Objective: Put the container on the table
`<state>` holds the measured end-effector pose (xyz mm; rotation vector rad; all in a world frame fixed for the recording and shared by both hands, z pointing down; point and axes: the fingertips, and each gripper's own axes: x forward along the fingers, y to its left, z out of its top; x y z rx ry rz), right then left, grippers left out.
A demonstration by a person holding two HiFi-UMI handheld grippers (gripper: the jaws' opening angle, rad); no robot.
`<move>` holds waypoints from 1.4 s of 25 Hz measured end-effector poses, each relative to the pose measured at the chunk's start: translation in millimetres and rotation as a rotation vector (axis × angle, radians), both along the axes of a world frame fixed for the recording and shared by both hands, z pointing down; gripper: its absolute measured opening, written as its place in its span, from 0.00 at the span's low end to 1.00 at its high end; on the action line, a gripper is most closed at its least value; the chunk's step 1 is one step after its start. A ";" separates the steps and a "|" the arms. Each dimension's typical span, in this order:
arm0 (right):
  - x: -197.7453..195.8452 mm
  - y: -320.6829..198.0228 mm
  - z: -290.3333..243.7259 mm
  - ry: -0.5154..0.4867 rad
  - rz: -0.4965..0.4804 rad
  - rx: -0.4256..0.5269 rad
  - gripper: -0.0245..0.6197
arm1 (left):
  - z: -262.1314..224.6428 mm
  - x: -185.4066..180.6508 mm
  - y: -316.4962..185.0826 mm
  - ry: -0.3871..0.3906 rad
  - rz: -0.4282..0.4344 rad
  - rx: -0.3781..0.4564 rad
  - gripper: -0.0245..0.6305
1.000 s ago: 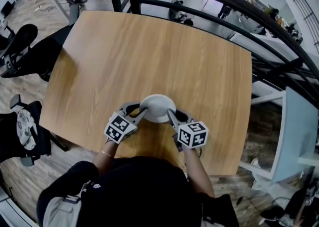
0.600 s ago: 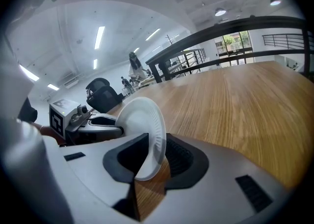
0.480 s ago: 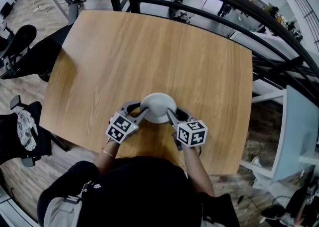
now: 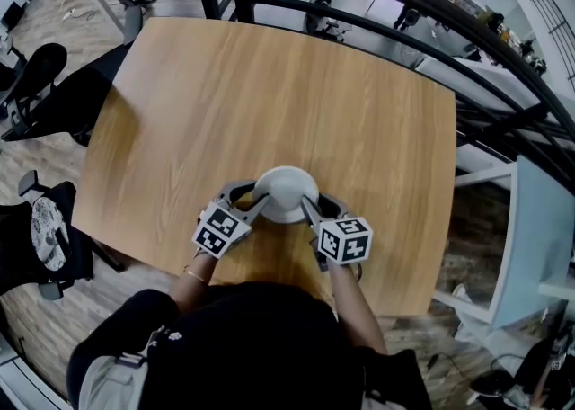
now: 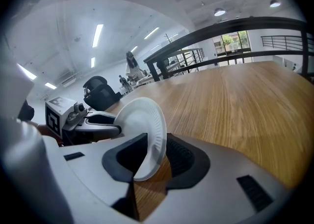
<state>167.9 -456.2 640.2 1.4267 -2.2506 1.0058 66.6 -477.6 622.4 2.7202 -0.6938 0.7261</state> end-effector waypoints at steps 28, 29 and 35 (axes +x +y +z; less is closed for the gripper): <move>16.4 -3.0 -8.2 0.054 0.049 0.029 0.24 | -9.7 -1.0 -6.5 0.009 -0.030 0.026 0.23; 16.2 -2.9 -10.4 0.054 0.052 0.037 0.24 | -12.1 -1.0 -5.8 0.012 -0.030 0.034 0.23; 10.7 -3.0 -32.1 0.036 0.042 0.105 0.16 | -33.5 1.2 -2.2 0.044 -0.041 0.077 0.23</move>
